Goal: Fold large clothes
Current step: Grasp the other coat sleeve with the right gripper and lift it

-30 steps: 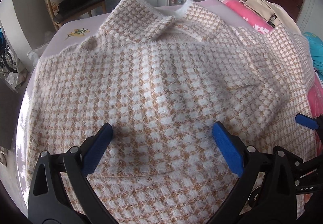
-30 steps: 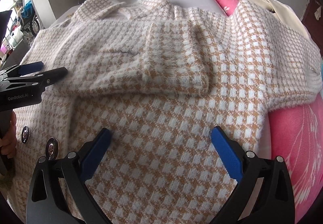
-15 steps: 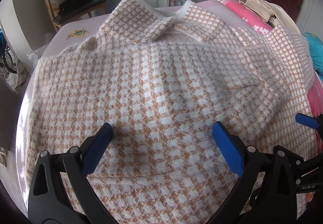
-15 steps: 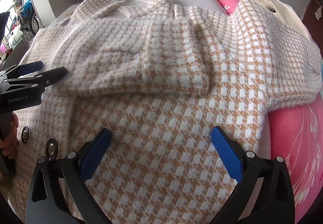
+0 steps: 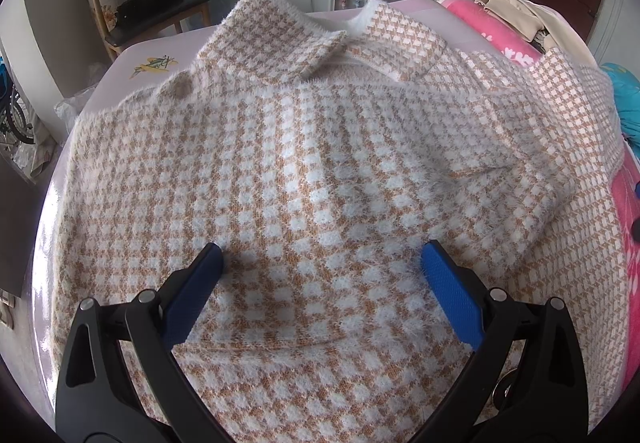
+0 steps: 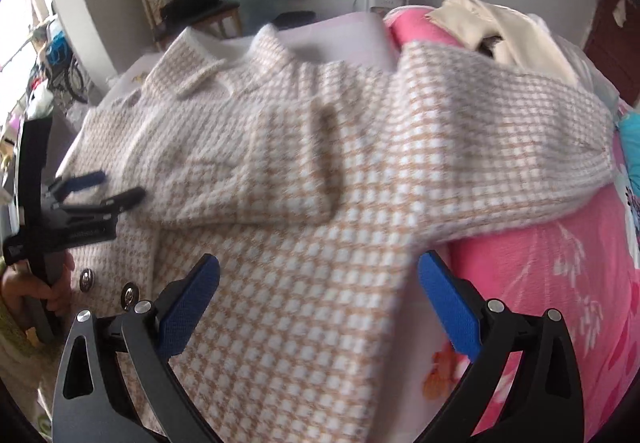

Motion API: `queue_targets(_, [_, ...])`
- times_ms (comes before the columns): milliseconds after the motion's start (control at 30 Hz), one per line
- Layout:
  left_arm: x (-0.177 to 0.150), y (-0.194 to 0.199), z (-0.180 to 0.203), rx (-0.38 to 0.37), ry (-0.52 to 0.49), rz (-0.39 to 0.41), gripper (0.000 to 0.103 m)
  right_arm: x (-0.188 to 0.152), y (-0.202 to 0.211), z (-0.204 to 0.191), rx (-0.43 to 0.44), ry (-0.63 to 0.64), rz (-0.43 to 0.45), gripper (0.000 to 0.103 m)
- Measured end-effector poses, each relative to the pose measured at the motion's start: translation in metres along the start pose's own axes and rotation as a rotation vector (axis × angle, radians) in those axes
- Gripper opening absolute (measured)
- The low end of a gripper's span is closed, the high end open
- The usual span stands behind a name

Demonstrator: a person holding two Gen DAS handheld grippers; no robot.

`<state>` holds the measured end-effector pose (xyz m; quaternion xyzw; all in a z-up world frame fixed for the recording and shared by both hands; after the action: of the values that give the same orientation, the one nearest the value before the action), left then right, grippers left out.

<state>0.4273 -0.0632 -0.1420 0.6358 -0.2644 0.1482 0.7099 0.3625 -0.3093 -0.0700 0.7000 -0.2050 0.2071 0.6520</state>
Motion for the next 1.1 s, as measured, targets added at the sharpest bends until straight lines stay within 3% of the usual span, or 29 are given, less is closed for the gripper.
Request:
queue_targets(233, [0.0,0.0,0.0,0.001,0.002,0.0,0.096,0.039,0.02,0.167,-0.004,-0.407,0.045,0.097])
queue_targets(367, [-0.001,0.0,0.0,0.0,0.0,0.001,0.096,0.046,0.012,0.252,-0.05,-0.603,0.044,0.088])
queue_targets(500, [-0.001,0.0,0.001,0.0,0.0,-0.001,0.096,0.04,-0.005,0.308,-0.099,-0.734,0.021,0.079])
queue_targets(567, [0.0,0.0,0.0,0.0,0.0,0.0,0.096,0.034,-0.018,0.324,-0.107,-0.79,-0.002,0.07])
queue_targets(733, [0.0,-0.001,0.001,0.0,0.0,0.0,0.096,0.018,-0.038,0.35,-0.096,-0.892,0.013,0.06])
queue_targets(900, [0.0,-0.001,0.001,0.001,0.001,0.0,0.096,0.007,-0.045,0.355,-0.107,-0.887,0.049,0.051])
queue_targets(1100, [0.001,-0.001,0.002,0.001,0.002,0.002,0.096,0.01,-0.028,0.338,-0.133,-0.853,0.085,0.021])
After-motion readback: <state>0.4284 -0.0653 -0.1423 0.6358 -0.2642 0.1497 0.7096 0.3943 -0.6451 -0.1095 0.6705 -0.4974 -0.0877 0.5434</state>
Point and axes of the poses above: each gripper's, at about its wrist camera, not at the fingertips, and y roughly against the way its jaws point, z to its right, x to its top, the point moved 9 cm from there along -y, roughly the way its jaws point, and after that the axes turned 2 degrees about y, right-handed, at the moved point
